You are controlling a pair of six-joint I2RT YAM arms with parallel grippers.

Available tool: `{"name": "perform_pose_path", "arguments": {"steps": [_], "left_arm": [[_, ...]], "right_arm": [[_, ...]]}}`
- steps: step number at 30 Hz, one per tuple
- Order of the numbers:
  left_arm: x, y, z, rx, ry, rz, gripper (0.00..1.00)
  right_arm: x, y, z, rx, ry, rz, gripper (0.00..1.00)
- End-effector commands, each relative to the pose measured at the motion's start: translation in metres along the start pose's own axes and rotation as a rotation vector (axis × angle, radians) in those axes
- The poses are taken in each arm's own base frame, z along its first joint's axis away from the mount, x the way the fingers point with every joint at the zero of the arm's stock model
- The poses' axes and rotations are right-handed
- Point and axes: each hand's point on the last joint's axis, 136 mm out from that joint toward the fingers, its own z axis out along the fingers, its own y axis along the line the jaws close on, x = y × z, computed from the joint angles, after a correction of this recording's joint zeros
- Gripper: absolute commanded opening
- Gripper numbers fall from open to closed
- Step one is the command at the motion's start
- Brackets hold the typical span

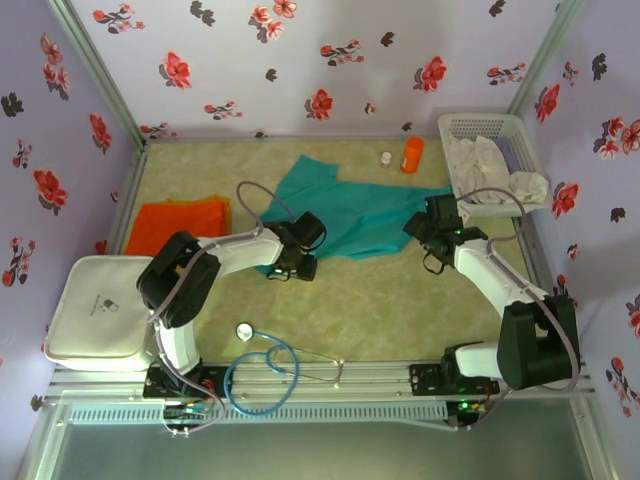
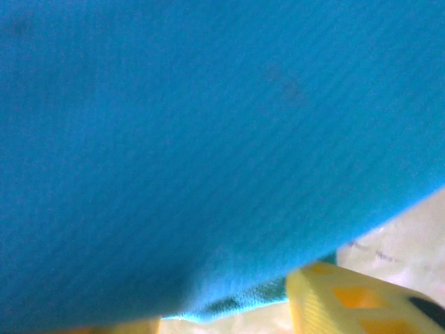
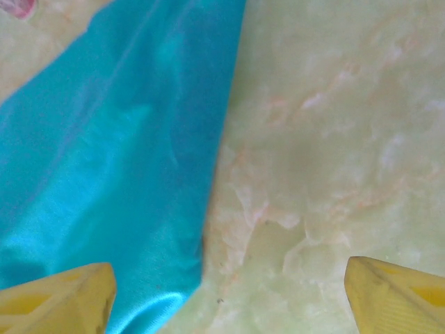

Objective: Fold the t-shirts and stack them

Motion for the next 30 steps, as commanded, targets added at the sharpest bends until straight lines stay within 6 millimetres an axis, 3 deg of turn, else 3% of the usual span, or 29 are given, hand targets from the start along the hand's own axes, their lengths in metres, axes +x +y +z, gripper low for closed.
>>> {"name": "perform_pose_path", "arguments": {"steps": [1, 6, 8, 15, 19, 23, 26, 30], "left_arm": [[-0.004, 0.001, 0.008, -0.041, 0.003, 0.026, 0.36], [-0.006, 0.01, -0.006, -0.076, -0.021, 0.059, 0.09], [-0.006, 0.012, -0.016, -0.077, -0.018, 0.091, 0.04], [-0.003, 0.024, -0.059, -0.085, -0.065, 0.146, 0.0], [0.004, 0.03, -0.074, -0.085, -0.079, 0.168, 0.0], [0.017, 0.032, -0.078, -0.057, -0.079, 0.247, 0.0], [0.027, 0.049, -0.077, -0.096, -0.058, 0.258, 0.0], [0.031, 0.072, -0.078, -0.128, -0.051, 0.23, 0.0]], "right_arm": [[0.011, -0.008, 0.001, 0.01, 0.023, -0.012, 0.85], [0.03, -0.006, 0.012, -0.034, 0.093, -0.068, 0.79], [0.038, 0.004, 0.018, -0.094, 0.129, -0.076, 0.76], [0.048, 0.029, 0.041, -0.182, 0.184, -0.043, 0.7], [0.051, 0.041, 0.053, -0.197, 0.2, -0.045, 0.65], [0.056, 0.053, 0.063, -0.21, 0.229, -0.042, 0.42], [0.06, 0.057, 0.067, -0.21, 0.258, -0.039, 0.14], [0.063, 0.054, 0.058, -0.179, 0.288, -0.039, 0.0]]}}
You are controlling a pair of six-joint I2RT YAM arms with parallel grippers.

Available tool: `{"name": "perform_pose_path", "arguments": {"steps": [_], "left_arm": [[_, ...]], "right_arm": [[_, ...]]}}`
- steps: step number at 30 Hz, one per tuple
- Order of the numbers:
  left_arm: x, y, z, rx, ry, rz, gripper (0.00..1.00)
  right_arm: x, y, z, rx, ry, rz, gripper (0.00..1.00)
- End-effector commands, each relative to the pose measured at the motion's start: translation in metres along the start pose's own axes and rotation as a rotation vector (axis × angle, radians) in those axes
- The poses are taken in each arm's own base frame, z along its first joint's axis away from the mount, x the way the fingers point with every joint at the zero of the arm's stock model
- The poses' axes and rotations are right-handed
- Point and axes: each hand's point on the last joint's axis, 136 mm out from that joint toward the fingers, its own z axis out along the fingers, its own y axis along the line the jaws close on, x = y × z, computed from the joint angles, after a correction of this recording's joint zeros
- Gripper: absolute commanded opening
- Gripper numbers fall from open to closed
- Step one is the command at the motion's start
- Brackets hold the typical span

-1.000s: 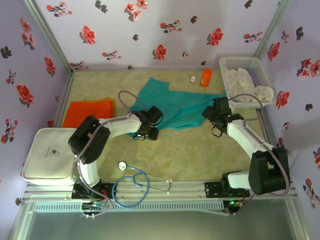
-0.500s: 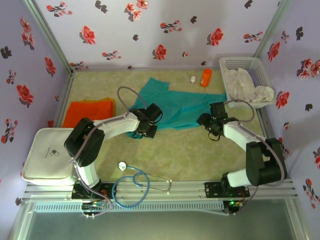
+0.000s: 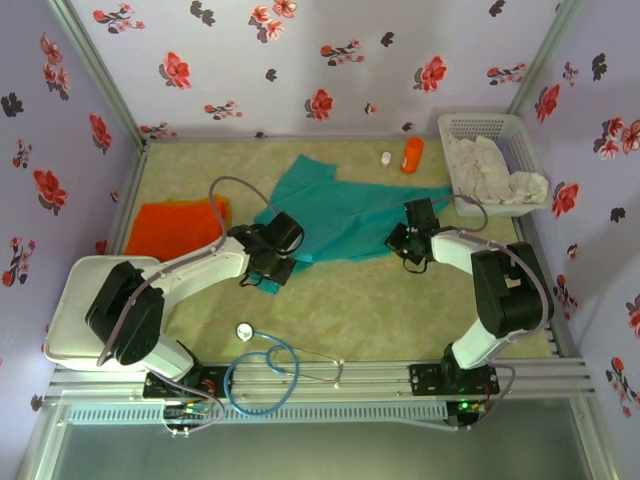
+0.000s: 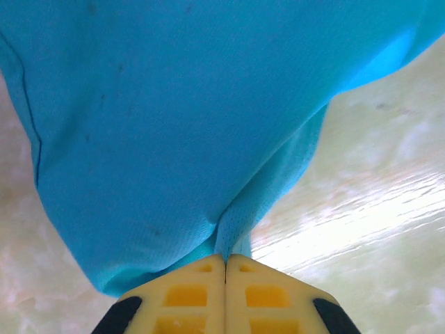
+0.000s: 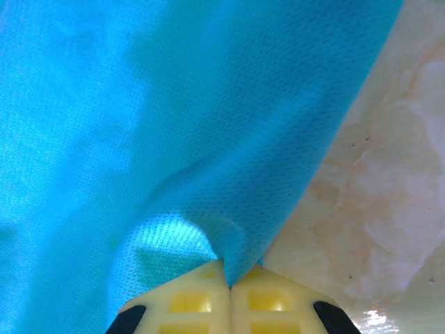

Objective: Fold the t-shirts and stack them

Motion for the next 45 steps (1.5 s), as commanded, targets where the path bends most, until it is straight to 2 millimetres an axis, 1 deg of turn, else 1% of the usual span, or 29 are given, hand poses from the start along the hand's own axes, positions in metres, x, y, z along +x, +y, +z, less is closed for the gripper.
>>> {"name": "perform_pose_path", "arguments": {"steps": [1, 3, 5, 8, 9, 11, 12, 13, 14, 15, 16, 17, 18, 19, 20, 21, 22, 23, 24, 25, 26, 29, 31, 34, 36, 39, 42, 44, 45], "left_arm": [[0.01, 0.023, -0.006, -0.057, 0.011, 0.019, 0.0], [0.008, 0.024, -0.007, -0.061, 0.004, 0.022, 0.0], [0.008, 0.022, -0.005, -0.053, 0.004, 0.018, 0.0], [0.01, 0.015, 0.002, -0.02, 0.012, 0.017, 0.0], [0.012, 0.014, 0.004, -0.016, 0.02, 0.019, 0.0], [0.015, 0.014, 0.008, -0.02, 0.041, 0.03, 0.0], [0.017, 0.015, 0.009, -0.029, 0.052, 0.035, 0.0], [0.018, 0.016, 0.009, -0.035, 0.057, 0.038, 0.0], [0.018, 0.017, 0.009, -0.038, 0.059, 0.039, 0.0], [0.018, 0.016, 0.007, -0.037, 0.056, 0.038, 0.0], [0.017, 0.016, 0.006, -0.036, 0.053, 0.035, 0.0], [0.017, 0.016, 0.004, -0.034, 0.046, 0.03, 0.0], [0.016, 0.015, 0.002, -0.032, 0.038, 0.027, 0.0], [0.015, 0.015, 0.0, -0.029, 0.026, 0.019, 0.0], [0.015, 0.015, -0.001, -0.027, 0.018, 0.016, 0.0], [0.015, 0.015, -0.002, -0.025, 0.009, 0.011, 0.0], [0.015, 0.016, -0.003, -0.028, 0.004, 0.007, 0.0], [0.015, 0.017, -0.003, -0.032, 0.002, 0.001, 0.0], [0.015, 0.019, -0.003, -0.039, 0.0, -0.003, 0.0], [0.014, 0.019, -0.004, -0.044, -0.003, -0.008, 0.0], [0.014, 0.02, -0.004, -0.046, -0.003, -0.015, 0.0], [0.011, 0.02, -0.003, -0.044, -0.016, -0.032, 0.0], [0.007, 0.019, -0.003, -0.04, -0.026, -0.036, 0.0], [0.001, 0.019, -0.003, -0.04, -0.035, -0.036, 0.0], [-0.004, 0.018, -0.003, -0.038, -0.041, -0.038, 0.0], [-0.007, 0.017, -0.001, -0.039, -0.04, -0.037, 0.0], [-0.008, 0.017, 0.001, -0.039, -0.033, -0.034, 0.0], [-0.007, 0.017, 0.001, -0.041, -0.024, -0.035, 0.0], [-0.007, 0.017, 0.002, -0.042, -0.021, -0.039, 0.0]], "right_arm": [[0.002, 0.009, -0.013, -0.001, 0.03, 0.002, 0.0], [0.002, 0.013, -0.029, 0.01, 0.031, -0.005, 0.0], [-0.005, 0.02, -0.046, 0.009, 0.015, -0.02, 0.0], [-0.02, 0.041, -0.07, 0.002, 0.004, -0.059, 0.0], [-0.028, 0.051, -0.076, -0.006, -0.005, -0.073, 0.0], [-0.043, 0.065, -0.082, -0.007, -0.023, -0.093, 0.0], [-0.051, 0.071, -0.082, 0.0, -0.035, -0.102, 0.0], [-0.059, 0.077, -0.081, 0.003, -0.044, -0.109, 0.0], [-0.065, 0.082, -0.075, 0.007, -0.036, -0.116, 0.01], [-0.073, 0.091, -0.069, -0.004, -0.02, -0.123, 0.04], [-0.077, 0.095, -0.061, -0.006, 0.005, -0.129, 0.07], [-0.082, 0.095, -0.05, 0.005, 0.033, -0.125, 0.12], [-0.086, 0.097, -0.039, 0.007, 0.055, -0.129, 0.21], [-0.09, 0.098, -0.031, 0.008, 0.063, -0.133, 0.33], [-0.094, 0.098, -0.023, 0.018, 0.064, -0.138, 0.5], [-0.097, 0.096, -0.016, 0.036, 0.061, -0.143, 0.6], [-0.098, 0.094, -0.013, 0.044, 0.054, -0.147, 0.68], [-0.1, 0.092, -0.011, 0.052, 0.04, -0.147, 0.77], [-0.101, 0.091, -0.012, 0.053, 0.026, -0.148, 0.81], [-0.1, 0.088, -0.014, 0.056, 0.017, -0.151, 0.82], [-0.099, 0.087, -0.019, 0.051, -0.003, -0.153, 0.83], [-0.093, 0.075, -0.035, 0.056, -0.051, -0.151, 0.83], [-0.084, 0.063, -0.046, 0.07, -0.077, -0.153, 0.81], [-0.069, 0.039, -0.061, 0.1, -0.111, -0.156, 0.8], [-0.056, 0.023, -0.068, 0.111, -0.12, -0.152, 0.78], [-0.04, 0.004, -0.069, 0.114, -0.122, -0.143, 0.75], [-0.033, -0.022, -0.064, 0.173, -0.121, -0.106, 0.73], [-0.03, -0.031, -0.058, 0.181, -0.101, -0.084, 0.71], [-0.029, -0.03, -0.056, 0.168, -0.088, -0.076, 0.69]]}}
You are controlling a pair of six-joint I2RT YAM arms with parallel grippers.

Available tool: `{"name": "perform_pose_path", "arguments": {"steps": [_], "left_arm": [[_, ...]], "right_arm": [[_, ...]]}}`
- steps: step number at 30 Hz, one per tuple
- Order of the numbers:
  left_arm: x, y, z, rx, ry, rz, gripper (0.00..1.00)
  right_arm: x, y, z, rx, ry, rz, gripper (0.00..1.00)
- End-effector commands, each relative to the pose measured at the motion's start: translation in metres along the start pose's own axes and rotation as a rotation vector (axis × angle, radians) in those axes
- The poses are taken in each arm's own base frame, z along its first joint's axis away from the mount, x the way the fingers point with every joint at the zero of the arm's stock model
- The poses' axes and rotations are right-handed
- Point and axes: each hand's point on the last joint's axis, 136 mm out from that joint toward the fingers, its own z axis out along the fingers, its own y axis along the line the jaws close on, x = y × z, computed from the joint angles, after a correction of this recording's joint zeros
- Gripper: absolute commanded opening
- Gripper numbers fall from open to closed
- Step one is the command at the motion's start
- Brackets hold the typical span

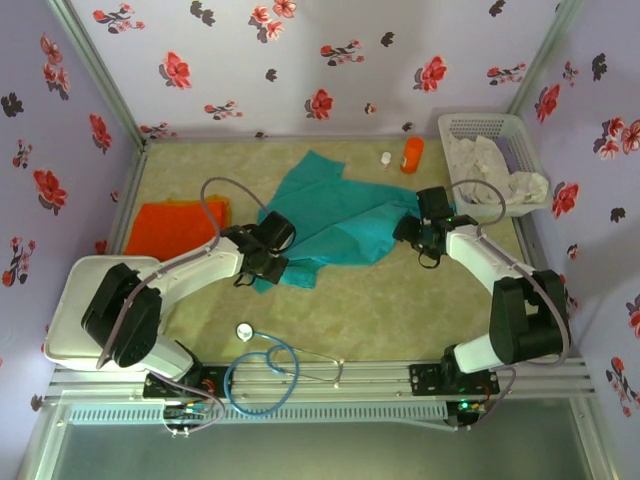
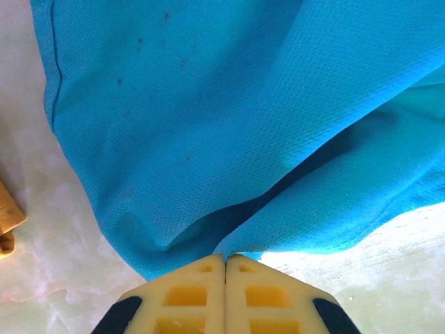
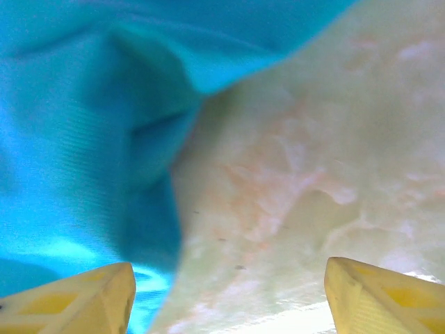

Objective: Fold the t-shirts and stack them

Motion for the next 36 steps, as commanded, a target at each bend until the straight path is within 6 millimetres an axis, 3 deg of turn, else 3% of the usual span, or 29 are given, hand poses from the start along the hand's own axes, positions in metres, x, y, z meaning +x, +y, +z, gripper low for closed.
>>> {"name": "perform_pose_path", "arguments": {"steps": [1, 8, 14, 19, 22, 24, 30, 36], "left_arm": [[-0.007, 0.002, -0.003, -0.01, -0.011, -0.025, 0.0], [-0.002, 0.002, -0.002, -0.005, -0.004, -0.053, 0.0], [0.002, 0.002, -0.003, -0.002, 0.002, -0.061, 0.0], [0.004, 0.005, -0.004, -0.009, -0.004, -0.06, 0.0], [0.002, 0.005, -0.002, -0.009, -0.005, -0.061, 0.0], [0.002, 0.005, 0.0, -0.011, 0.001, -0.062, 0.0], [-0.001, 0.008, -0.002, -0.017, -0.005, -0.055, 0.0], [-0.002, 0.015, -0.009, -0.033, -0.019, -0.058, 0.0]], "right_arm": [[-0.006, -0.002, 0.007, -0.012, -0.019, 0.041, 0.67], [-0.006, 0.058, 0.021, -0.189, 0.0, 0.003, 0.56], [0.009, 0.067, 0.051, -0.192, 0.051, 0.018, 0.45], [0.013, 0.07, 0.046, -0.189, 0.027, 0.0, 0.38], [0.015, 0.071, 0.046, -0.19, 0.044, -0.001, 0.2], [0.016, 0.074, 0.045, -0.195, 0.065, 0.001, 0.01], [0.018, 0.074, 0.025, -0.154, 0.087, 0.036, 0.0], [-0.003, 0.088, -0.024, -0.184, 0.043, 0.049, 0.0]]}}
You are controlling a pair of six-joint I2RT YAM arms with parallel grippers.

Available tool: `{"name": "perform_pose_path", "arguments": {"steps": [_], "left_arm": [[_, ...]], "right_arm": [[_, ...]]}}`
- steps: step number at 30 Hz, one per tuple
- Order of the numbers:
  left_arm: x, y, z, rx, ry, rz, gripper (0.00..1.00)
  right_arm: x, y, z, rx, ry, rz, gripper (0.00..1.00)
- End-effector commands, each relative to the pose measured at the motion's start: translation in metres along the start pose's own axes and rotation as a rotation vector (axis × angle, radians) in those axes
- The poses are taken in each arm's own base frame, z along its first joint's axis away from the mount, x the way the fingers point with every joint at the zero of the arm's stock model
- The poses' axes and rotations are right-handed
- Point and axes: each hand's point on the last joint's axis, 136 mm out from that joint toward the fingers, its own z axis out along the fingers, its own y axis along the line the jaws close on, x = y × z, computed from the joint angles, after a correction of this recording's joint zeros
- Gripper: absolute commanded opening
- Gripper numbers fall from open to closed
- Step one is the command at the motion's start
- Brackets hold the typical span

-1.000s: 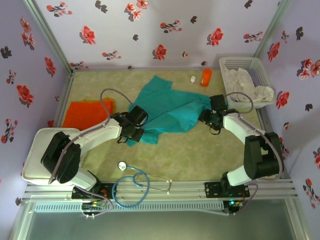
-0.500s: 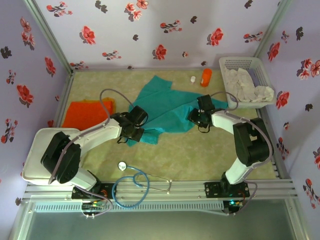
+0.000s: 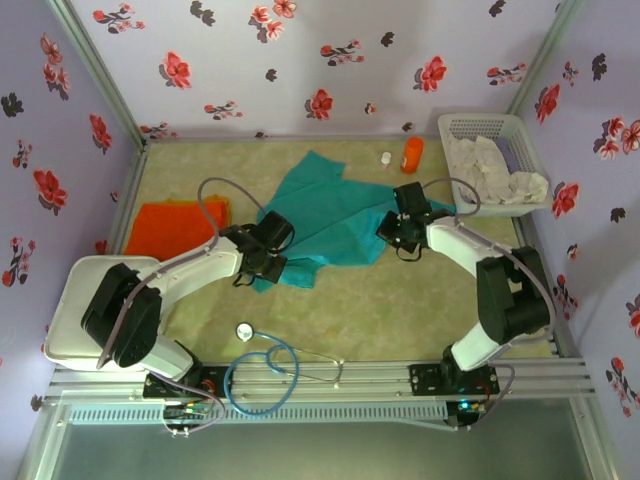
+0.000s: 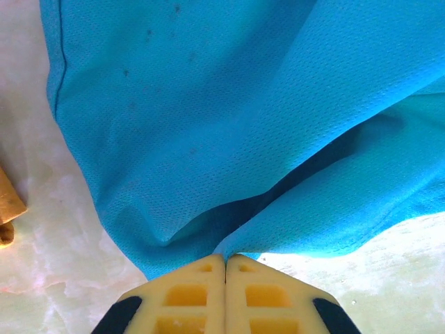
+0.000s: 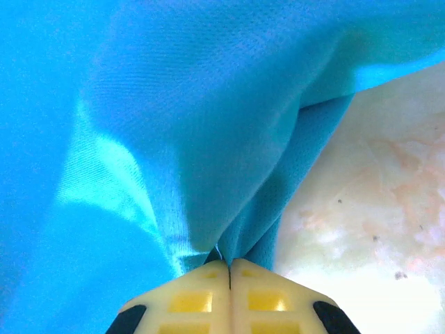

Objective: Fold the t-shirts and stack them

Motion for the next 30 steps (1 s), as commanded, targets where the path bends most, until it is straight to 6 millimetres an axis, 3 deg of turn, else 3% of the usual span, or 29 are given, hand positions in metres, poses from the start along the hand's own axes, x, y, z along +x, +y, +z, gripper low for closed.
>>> {"name": "perform_pose_path", "arguments": {"steps": [1, 4, 7, 15, 20, 21, 23, 25, 30], "left_arm": [[-0.003, 0.009, -0.01, -0.027, -0.021, -0.001, 0.0], [0.0, 0.01, -0.009, -0.033, -0.011, 0.007, 0.0], [0.003, 0.012, -0.008, -0.04, 0.004, 0.011, 0.0], [0.013, 0.022, -0.02, -0.072, 0.009, 0.013, 0.0], [0.016, 0.027, -0.025, -0.086, 0.0, -0.003, 0.0], [0.016, 0.027, -0.026, -0.086, -0.003, -0.005, 0.0], [0.015, 0.028, -0.028, -0.086, -0.012, -0.014, 0.0], [0.015, 0.027, -0.027, -0.082, -0.016, -0.028, 0.0], [0.018, 0.024, -0.02, -0.076, -0.001, -0.027, 0.0]], "right_arm": [[-0.02, 0.025, -0.038, -0.017, -0.05, -0.003, 0.0], [-0.042, 0.048, -0.05, -0.031, -0.082, -0.041, 0.0], [-0.063, 0.067, -0.042, -0.009, -0.073, -0.09, 0.0], [-0.099, 0.097, 0.031, 0.053, 0.024, -0.195, 0.0], [-0.109, 0.09, 0.067, 0.119, 0.057, -0.242, 0.38], [-0.11, 0.089, 0.067, 0.126, 0.05, -0.238, 0.4], [-0.11, 0.093, 0.061, 0.094, 0.027, -0.256, 0.59], [-0.11, 0.093, 0.047, 0.075, -0.017, -0.268, 0.68], [-0.1, 0.074, 0.001, 0.088, -0.098, -0.286, 0.69]]}}
